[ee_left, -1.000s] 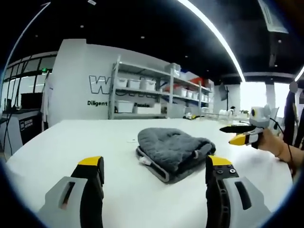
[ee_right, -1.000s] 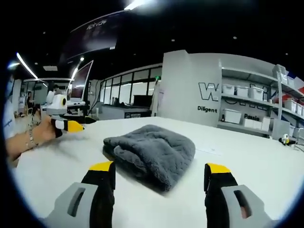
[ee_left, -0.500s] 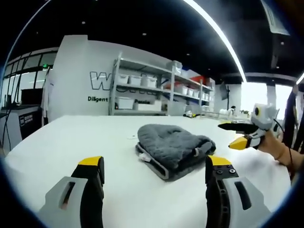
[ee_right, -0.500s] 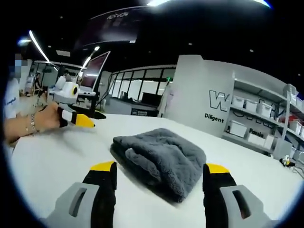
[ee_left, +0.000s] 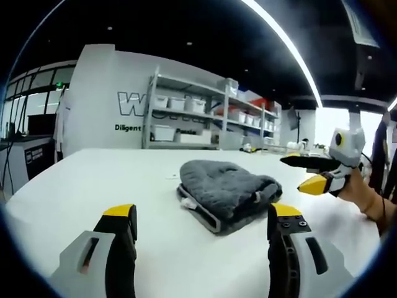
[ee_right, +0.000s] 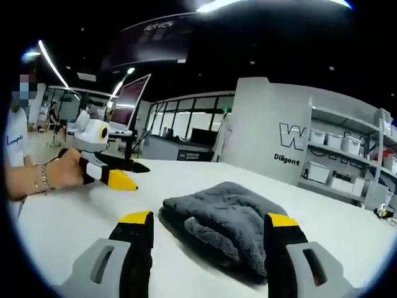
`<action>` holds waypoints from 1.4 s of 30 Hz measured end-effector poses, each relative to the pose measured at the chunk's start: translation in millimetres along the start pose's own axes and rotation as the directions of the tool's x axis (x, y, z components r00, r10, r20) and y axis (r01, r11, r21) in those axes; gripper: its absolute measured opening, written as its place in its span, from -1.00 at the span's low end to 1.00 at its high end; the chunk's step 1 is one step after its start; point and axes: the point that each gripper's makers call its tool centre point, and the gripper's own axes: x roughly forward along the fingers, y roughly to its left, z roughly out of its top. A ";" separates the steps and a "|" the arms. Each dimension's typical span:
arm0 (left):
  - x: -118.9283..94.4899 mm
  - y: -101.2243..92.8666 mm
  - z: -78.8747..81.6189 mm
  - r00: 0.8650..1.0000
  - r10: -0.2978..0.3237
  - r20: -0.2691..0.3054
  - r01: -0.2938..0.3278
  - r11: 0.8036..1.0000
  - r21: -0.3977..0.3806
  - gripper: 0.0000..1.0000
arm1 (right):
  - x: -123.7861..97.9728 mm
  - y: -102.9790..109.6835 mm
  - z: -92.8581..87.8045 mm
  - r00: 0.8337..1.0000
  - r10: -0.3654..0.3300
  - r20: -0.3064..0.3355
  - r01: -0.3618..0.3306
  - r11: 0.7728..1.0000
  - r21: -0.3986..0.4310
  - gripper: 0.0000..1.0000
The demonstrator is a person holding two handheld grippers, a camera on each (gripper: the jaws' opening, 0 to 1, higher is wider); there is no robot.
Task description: Open the folded towel by lifting each exposed corner and separating the folded layers until the towel lies flat within the target outline without major curled edges
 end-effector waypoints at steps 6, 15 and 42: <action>-0.8 0.9 2.1 1.000 0.000 0.007 0.000 1.000 -0.007 0.67 | 12.3 19.8 -1.2 0.999 0.037 -0.019 -0.037 0.999 -0.019 0.43; -2.4 -0.6 4.1 1.000 0.005 0.006 -0.005 1.000 0.010 0.66 | 29.5 44.4 0.2 0.997 0.069 -0.034 -0.070 0.996 -0.054 0.32; -9.8 5.0 16.5 0.997 0.022 0.079 -0.018 0.998 -0.053 0.65 | 85.1 78.1 -26.8 0.988 0.020 -0.151 -0.071 0.939 -0.337 -0.35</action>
